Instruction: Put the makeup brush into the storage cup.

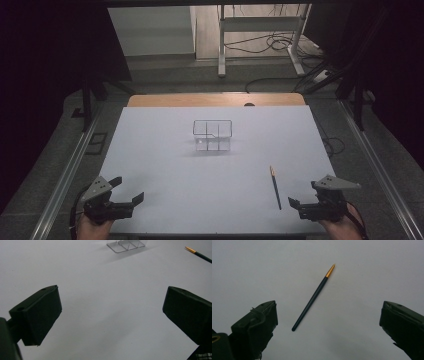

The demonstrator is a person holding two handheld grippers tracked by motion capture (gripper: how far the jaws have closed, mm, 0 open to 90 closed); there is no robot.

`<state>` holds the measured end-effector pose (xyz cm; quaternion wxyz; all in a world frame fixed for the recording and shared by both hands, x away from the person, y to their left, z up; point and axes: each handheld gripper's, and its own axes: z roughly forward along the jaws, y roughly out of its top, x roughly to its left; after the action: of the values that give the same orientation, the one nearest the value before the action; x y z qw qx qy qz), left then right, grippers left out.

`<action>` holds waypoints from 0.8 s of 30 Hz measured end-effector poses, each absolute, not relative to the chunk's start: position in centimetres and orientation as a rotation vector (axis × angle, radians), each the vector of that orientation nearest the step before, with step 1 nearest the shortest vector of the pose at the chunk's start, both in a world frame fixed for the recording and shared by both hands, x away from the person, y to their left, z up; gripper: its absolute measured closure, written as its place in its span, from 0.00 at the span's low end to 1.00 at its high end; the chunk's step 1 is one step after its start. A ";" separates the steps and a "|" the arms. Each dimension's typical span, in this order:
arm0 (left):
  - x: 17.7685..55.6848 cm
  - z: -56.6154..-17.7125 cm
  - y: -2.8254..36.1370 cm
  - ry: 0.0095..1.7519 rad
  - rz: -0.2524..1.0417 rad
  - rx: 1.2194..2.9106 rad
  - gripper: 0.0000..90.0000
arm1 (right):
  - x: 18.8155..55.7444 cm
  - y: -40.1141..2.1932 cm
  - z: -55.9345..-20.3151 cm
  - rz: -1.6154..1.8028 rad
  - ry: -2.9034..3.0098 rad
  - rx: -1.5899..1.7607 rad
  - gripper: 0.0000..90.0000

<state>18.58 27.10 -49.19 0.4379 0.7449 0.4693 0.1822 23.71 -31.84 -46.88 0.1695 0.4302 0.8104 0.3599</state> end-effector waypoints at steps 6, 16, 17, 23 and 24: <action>18.6 -49.2 27.1 1.169 0.457 1.852 0.03 | 24.2 -31.6 -46.7 1.011 2.307 1.220 0.03; 18.6 -49.2 27.0 1.170 0.462 1.856 0.03 | 25.1 -31.1 -46.8 0.957 2.358 1.219 0.04; 18.6 -49.2 27.0 1.171 0.463 1.856 0.03 | 25.3 -31.1 -46.9 0.940 2.370 1.227 0.04; 18.6 -49.2 27.0 1.170 0.464 1.857 0.03 | 26.0 -31.0 -46.9 0.917 2.386 1.238 0.04; 18.6 -49.2 27.0 1.170 0.465 1.857 0.03 | 26.1 -31.0 -46.9 0.910 2.388 1.239 0.04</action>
<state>18.58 27.03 -49.17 0.4340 0.7457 0.4698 0.1866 26.09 -31.01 -46.91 0.1503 0.4312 0.8313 0.3169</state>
